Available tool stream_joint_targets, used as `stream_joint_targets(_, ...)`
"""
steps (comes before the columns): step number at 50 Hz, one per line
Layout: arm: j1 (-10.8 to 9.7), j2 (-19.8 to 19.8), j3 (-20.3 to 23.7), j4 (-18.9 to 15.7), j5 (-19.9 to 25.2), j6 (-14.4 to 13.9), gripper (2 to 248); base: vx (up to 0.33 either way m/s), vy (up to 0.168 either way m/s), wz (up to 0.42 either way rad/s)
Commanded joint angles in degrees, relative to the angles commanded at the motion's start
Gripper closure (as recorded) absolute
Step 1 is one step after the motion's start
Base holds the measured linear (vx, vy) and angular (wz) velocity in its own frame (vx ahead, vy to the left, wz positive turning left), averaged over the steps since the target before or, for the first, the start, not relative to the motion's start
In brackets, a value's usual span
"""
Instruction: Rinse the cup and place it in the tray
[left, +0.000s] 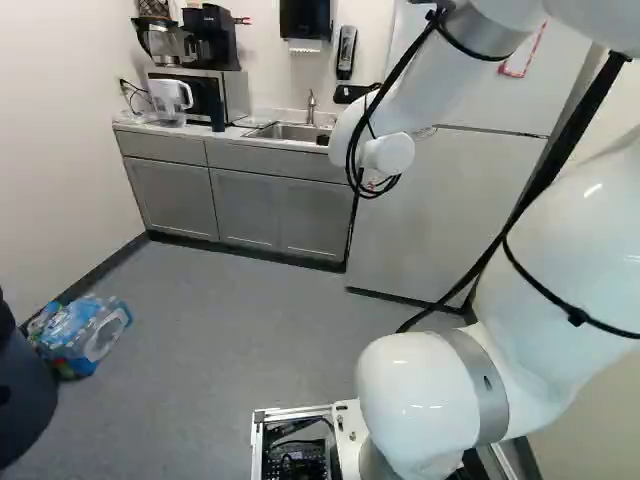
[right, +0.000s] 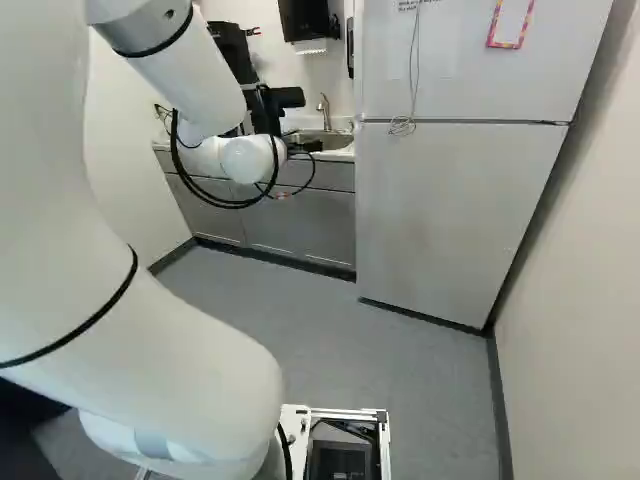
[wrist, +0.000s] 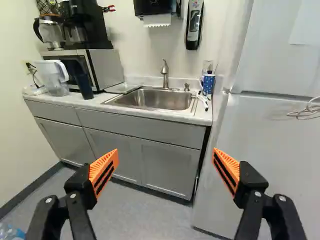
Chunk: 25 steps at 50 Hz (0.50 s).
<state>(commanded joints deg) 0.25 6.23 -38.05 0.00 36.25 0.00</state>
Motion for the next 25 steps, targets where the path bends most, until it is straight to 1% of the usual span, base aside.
stream_joint_targets(25,0.0,-0.6,-3.7,0.0,-2.5,0.0,3,0.000,0.000,0.000)
